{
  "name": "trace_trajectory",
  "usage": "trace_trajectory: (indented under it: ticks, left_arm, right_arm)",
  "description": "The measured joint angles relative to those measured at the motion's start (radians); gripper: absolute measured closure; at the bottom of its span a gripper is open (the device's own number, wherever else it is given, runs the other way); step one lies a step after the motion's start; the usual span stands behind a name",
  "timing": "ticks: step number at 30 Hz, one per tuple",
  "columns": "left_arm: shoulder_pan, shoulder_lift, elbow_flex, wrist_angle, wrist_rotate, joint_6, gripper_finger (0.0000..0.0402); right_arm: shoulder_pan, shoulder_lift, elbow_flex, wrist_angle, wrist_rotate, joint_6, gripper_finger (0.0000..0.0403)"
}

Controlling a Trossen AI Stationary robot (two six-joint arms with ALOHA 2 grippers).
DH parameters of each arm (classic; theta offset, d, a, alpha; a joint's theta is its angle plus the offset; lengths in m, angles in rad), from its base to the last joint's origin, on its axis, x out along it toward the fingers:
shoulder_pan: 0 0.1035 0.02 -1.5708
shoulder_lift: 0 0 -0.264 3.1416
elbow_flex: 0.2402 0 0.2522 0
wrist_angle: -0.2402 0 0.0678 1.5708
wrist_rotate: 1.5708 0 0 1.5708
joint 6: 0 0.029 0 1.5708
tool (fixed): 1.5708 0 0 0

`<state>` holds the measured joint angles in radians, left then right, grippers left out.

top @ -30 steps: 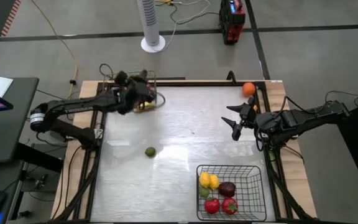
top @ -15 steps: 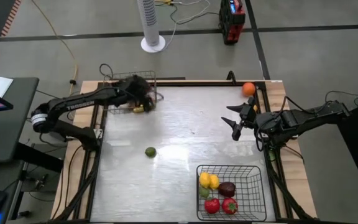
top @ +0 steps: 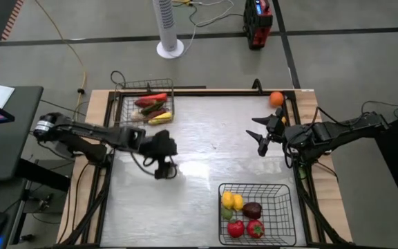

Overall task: Sort produce into baskets
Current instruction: Put the lime into the bottom wire basket

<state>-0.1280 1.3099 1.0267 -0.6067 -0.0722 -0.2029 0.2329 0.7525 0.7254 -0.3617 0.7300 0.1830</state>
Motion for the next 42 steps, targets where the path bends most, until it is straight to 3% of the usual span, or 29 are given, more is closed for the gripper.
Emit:
trace_trajectory:
  ticks: [5, 8, 10, 19, 23, 34, 42]
  left_arm:
    - [-0.111, 0.021, -0.022, -0.017, -0.218, -0.218, 0.018]
    - [-0.142, 0.06, -0.053, 0.001, -0.282, -0.305, 0.0178]
    - [-0.156, 0.104, -0.072, -0.043, -0.28, -0.324, 0.0174]
    - [-0.187, 0.312, -0.069, 0.048, -0.209, -0.24, 0.0139]
    - [-0.187, 0.367, -0.069, -0.014, -0.202, -0.222, 0.0125]
    - [-0.201, 0.385, -0.068, -0.034, -0.224, -0.177, 0.0122]
    - [-0.218, 0.384, 0.037, -0.268, -0.241, -0.263, 0.0122]
  right_arm:
    - [0.0, 0.0, 0.0, 0.004, 0.0, 0.001, 0.0127]
    - [0.0, 0.0, 0.0, 0.006, 0.0, 0.003, 0.0127]
    - [0.0, 0.0, 0.0, 0.007, 0.0, 0.003, 0.0127]
    - [0.0, 0.001, 0.0, 0.005, 0.0, 0.003, 0.0127]
    - [0.0, 0.001, 0.0, 0.004, 0.0, 0.003, 0.0127]
    - [0.0, 0.001, 0.0, 0.004, 0.0, 0.008, 0.0127]
    - [0.0, 0.001, 0.0, 0.004, 0.0, 0.011, 0.0127]
